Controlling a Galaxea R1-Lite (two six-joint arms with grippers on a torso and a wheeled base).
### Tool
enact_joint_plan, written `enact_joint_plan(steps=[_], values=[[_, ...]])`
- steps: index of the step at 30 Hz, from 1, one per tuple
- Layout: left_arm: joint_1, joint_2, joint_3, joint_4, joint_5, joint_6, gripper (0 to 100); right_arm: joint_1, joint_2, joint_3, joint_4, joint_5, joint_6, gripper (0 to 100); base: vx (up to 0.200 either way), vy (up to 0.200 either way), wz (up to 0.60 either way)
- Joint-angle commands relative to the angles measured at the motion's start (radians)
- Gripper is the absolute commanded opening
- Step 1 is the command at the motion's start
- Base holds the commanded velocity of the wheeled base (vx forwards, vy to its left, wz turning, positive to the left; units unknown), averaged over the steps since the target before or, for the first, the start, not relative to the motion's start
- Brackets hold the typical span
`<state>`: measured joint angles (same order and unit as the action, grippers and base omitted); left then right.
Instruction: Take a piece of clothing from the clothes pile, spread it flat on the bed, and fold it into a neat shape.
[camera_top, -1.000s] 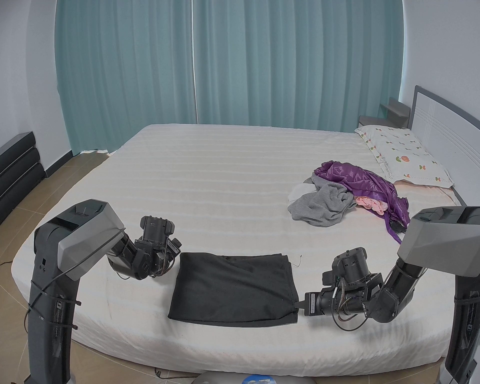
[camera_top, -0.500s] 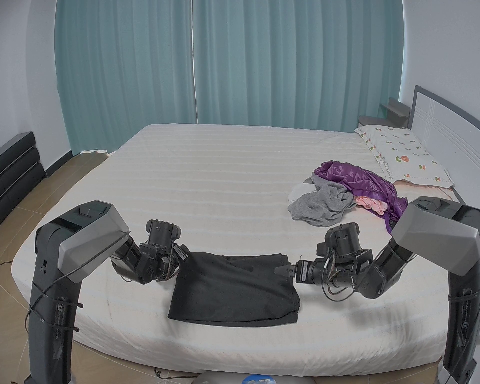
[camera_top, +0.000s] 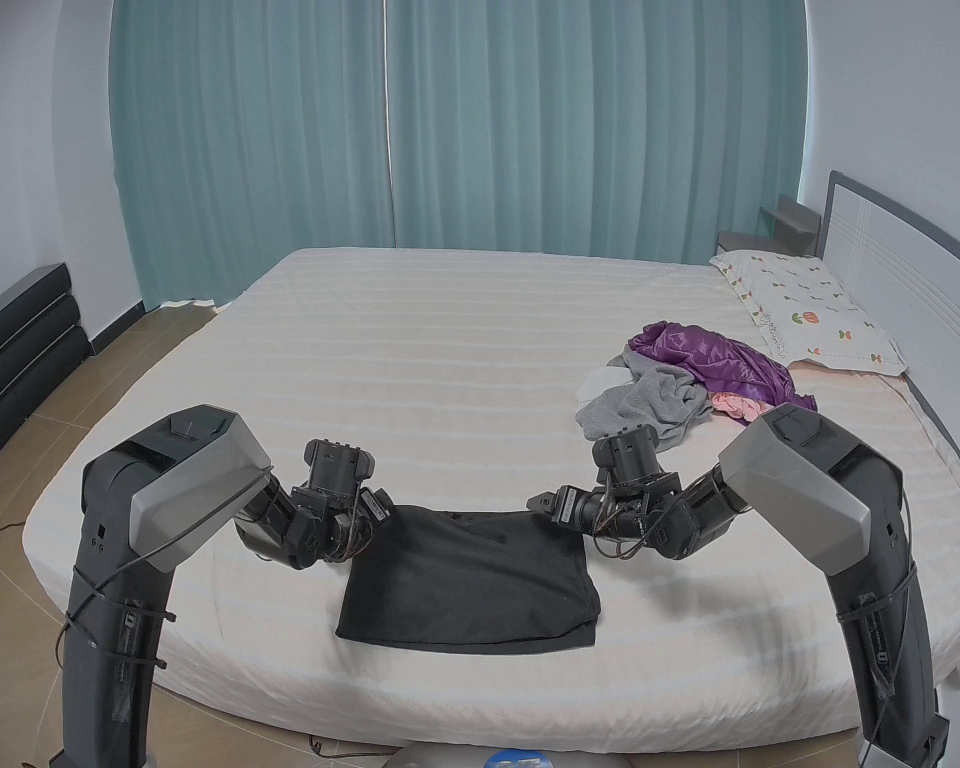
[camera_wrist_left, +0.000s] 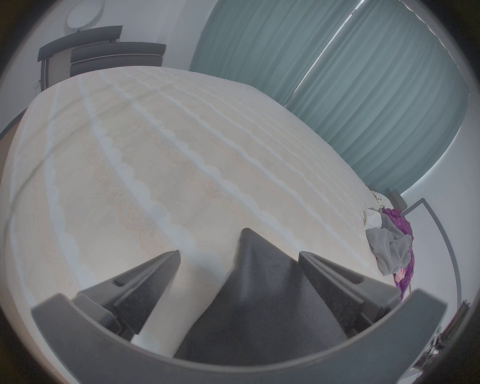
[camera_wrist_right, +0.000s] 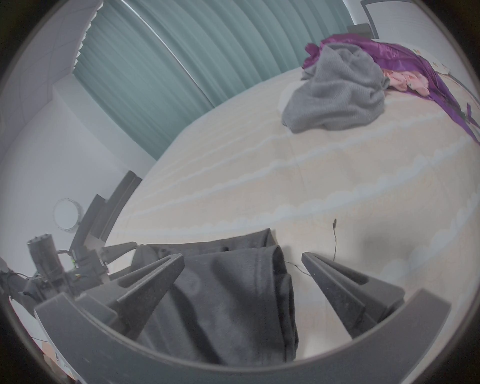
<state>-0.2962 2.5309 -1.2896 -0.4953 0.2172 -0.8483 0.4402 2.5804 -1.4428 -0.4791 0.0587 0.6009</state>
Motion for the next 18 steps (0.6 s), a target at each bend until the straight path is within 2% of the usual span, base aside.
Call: enact_joint_plan(steps=[1,5,6,10,18], values=[[0.0,0.022,-0.027,0.0,0.001,0.002,100,0.006,0.081,-0.064,0.017,-0.013,0.007,100,0.0,0.0,0.0],[0.0,0.023,-0.028,0.0,0.001,0.0,100,0.006,0.084,-0.08,0.019,-0.022,0.027,100,0.0,0.0,0.0],[0.0,0.023,-0.028,-0.002,0.001,0.0,100,0.006,0.081,-0.084,0.016,-0.03,0.034,0,0.0,0.0,0.0],[0.0,0.025,-0.034,-0.002,0.001,0.0,100,-0.001,0.069,-0.099,0.013,-0.05,0.071,0,0.0,0.0,0.0],[0.002,0.039,-0.059,0.0,0.005,0.0,100,-0.029,0.063,-0.102,0.017,-0.073,0.077,0,0.0,0.0,0.0]])
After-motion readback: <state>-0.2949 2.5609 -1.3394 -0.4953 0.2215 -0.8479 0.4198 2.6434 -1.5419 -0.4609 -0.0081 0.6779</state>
